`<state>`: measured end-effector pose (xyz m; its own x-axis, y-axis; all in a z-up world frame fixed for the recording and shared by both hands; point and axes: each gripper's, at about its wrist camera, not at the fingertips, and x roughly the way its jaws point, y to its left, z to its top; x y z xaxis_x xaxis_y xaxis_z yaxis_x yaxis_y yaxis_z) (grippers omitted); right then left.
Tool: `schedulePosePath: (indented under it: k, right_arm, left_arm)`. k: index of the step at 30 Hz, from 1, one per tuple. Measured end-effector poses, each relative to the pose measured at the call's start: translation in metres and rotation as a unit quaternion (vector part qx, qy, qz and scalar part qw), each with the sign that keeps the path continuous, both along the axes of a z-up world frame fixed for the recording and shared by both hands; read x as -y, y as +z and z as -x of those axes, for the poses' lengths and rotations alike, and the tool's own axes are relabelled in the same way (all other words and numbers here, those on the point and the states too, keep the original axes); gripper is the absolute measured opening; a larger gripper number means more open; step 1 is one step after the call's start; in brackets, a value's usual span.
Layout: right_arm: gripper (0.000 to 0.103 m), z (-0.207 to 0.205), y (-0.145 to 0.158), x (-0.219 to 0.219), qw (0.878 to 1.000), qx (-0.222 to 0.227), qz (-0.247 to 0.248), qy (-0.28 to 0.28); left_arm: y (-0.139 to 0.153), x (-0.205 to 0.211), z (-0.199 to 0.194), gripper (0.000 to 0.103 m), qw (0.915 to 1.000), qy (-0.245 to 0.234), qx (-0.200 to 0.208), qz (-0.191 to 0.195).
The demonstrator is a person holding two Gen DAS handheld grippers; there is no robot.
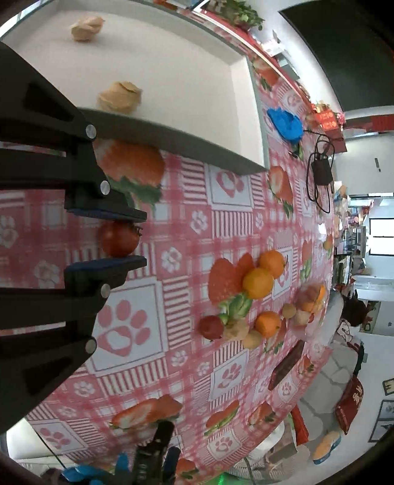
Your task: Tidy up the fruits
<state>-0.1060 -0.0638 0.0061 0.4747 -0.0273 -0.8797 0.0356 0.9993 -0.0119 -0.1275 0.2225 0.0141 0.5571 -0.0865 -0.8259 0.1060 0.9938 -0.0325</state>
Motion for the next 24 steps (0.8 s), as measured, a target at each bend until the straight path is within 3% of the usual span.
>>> schedulePosePath:
  k: [2,6,11,17,20,21,22,23,24]
  right_arm:
    - [0.103,-0.007,0.002,-0.004,0.999,-0.029,-0.012,-0.009]
    - [0.103,-0.013,0.009,-0.041,0.997,-0.028,-0.054,0.036]
    - [0.103,-0.036,0.014,-0.114,0.993,-0.017,-0.026,0.111]
    - [0.101,-0.058,0.003,-0.164,0.991,-0.020,-0.014,0.132]
    - [0.081,-0.059,0.003,-0.177,0.991,-0.005,0.007,0.135]
    - [0.065,-0.058,0.005,-0.178,0.991,-0.001,0.008,0.135]
    - [0.043,-0.058,0.007,-0.178,0.991,0.003,0.008,0.130]
    - [0.031,-0.059,0.009,-0.177,0.992,0.002,0.005,0.126]
    - [0.027,-0.059,0.010,-0.175,0.993,0.000,-0.002,0.122]
  left_arm:
    - [0.000,-0.004,0.002,0.025,1.0000,0.003,-0.001,0.004]
    - [-0.001,-0.009,0.008,0.025,0.9999,0.008,0.006,0.004]
    - [-0.001,-0.011,0.009,0.025,0.9999,0.008,0.006,0.004]
    - [-0.001,-0.014,0.012,0.025,0.9998,0.012,0.009,0.011]
    - [-0.001,-0.014,0.012,0.025,0.9998,0.012,0.010,0.011]
    - [-0.001,-0.014,0.012,0.025,0.9998,0.010,0.011,0.009]
    - [-0.001,-0.014,0.012,0.025,0.9998,0.009,0.012,0.008]
    - [-0.002,-0.014,0.013,0.025,0.9998,0.008,0.013,0.008]
    - [-0.002,-0.014,0.013,0.025,0.9998,0.008,0.014,0.011]
